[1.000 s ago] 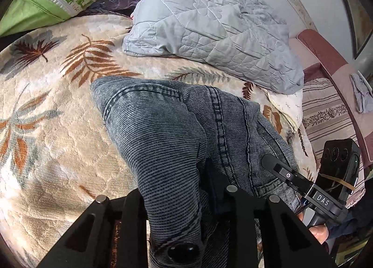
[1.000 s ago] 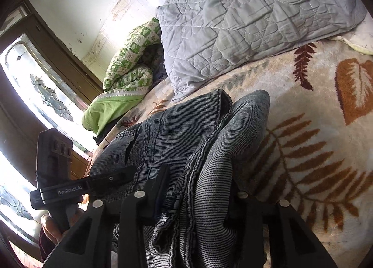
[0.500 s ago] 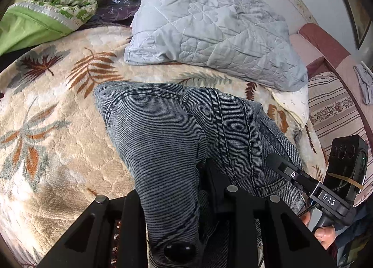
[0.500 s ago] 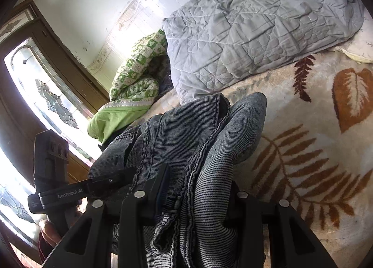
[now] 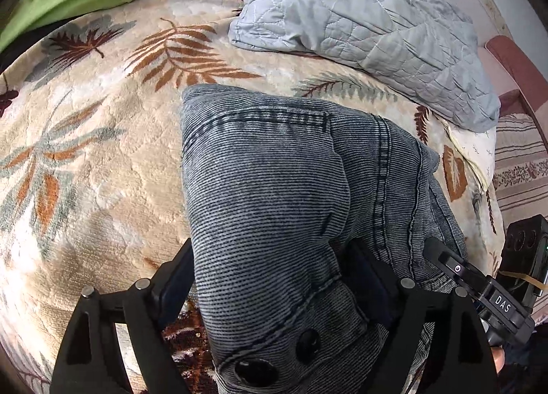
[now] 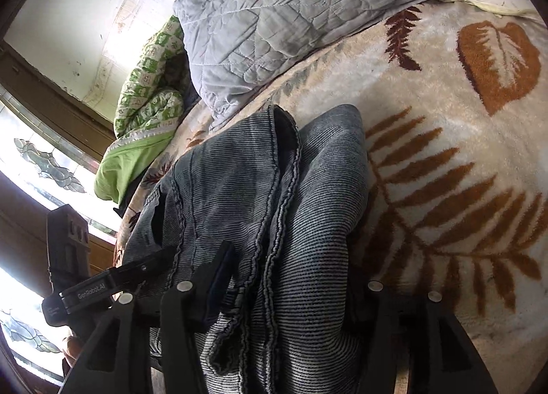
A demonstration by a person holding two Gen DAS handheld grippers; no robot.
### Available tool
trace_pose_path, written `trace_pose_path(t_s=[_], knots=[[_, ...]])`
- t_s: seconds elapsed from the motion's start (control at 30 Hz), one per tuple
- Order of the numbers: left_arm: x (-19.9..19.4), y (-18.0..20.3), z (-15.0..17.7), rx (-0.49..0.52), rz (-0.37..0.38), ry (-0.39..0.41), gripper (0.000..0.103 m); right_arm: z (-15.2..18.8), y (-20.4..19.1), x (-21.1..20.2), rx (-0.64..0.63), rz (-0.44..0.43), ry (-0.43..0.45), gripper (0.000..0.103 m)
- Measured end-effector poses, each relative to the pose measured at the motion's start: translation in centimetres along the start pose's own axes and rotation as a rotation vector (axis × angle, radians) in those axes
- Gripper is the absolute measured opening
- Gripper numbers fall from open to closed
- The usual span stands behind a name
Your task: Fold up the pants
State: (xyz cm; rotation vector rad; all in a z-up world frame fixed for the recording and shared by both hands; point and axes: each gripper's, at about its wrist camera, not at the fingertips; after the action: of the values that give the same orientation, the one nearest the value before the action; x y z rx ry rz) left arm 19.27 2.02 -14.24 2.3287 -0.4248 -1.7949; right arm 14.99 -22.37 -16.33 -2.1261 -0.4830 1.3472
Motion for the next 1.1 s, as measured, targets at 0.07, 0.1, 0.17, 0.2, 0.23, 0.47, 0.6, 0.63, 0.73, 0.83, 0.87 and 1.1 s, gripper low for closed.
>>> trace_pose_path(t_s=[0.07, 0.1, 0.17, 0.2, 0.23, 0.47, 0.6, 0.63, 0.73, 0.83, 0.87, 1.1], knots=[[-0.5, 0.3, 0.3, 0.005, -0.036, 0.013, 0.087, 0.1, -0.3, -0.3, -0.012, 0.023, 0.003, 0.06], [-0.8, 0.5, 0.3, 0.008, -0.055, 0.023, 0.087, 0.2, -0.6, -0.4, -0.016, 0.037, 0.009, 0.062], [-1.7, 0.8, 0.6, 0.013, -0.093, 0.046, 0.087, 0.3, -0.9, -1.0, -0.029, 0.065, 0.029, 0.062], [-2.2, 0.9, 0.7, 0.015, -0.11, 0.061, 0.087, 0.4, -1.1, -1.3, -0.037, 0.078, 0.041, 0.062], [-2.8, 1.1, 0.9, 0.017, -0.128, 0.08, 0.087, 0.5, -1.3, -1.8, -0.043, 0.087, 0.056, 0.062], [-8.0, 2.1, 2.2, 0.024, -0.26, 0.274, 0.087, 1.6, -3.2, -5.2, -0.124, 0.167, 0.188, 0.062], [-10.3, 2.8, 3.1, 0.029, -0.336, 0.358, 0.087, 2.8, -4.6, -7.1, -0.183, 0.194, 0.255, 0.062], [-10.8, 3.0, 3.5, 0.033, -0.356, 0.373, 0.087, 3.2, -5.0, -7.5, -0.196, 0.196, 0.27, 0.062], [-12.2, 3.7, 4.8, 0.044, -0.395, 0.414, 0.087, 4.5, -6.3, -8.8, -0.244, 0.211, 0.306, 0.062], [-13.9, 4.3, 6.1, 0.045, -0.397, 0.459, 0.087, 6.1, -7.5, -10.0, -0.302, 0.234, 0.335, 0.062], [-14.5, 4.4, 6.6, 0.043, -0.392, 0.473, 0.087, 6.7, -8.0, -10.5, -0.313, 0.237, 0.34, 0.062], [-17.7, 5.3, 10.2, 0.042, -0.393, 0.565, 0.093, 10.6, -11.3, -13.7, -0.394, 0.281, 0.45, 0.065]])
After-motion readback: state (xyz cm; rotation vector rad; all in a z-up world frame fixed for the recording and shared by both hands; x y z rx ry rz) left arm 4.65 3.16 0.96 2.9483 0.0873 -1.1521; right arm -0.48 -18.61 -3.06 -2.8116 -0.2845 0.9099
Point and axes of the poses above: each gripper's, at about its wrist camera, not at the fingertips, and x roughly the way its jaws point, y to its right, z to its underside, and after that the axes turned 10 degrees about -y, right-handed
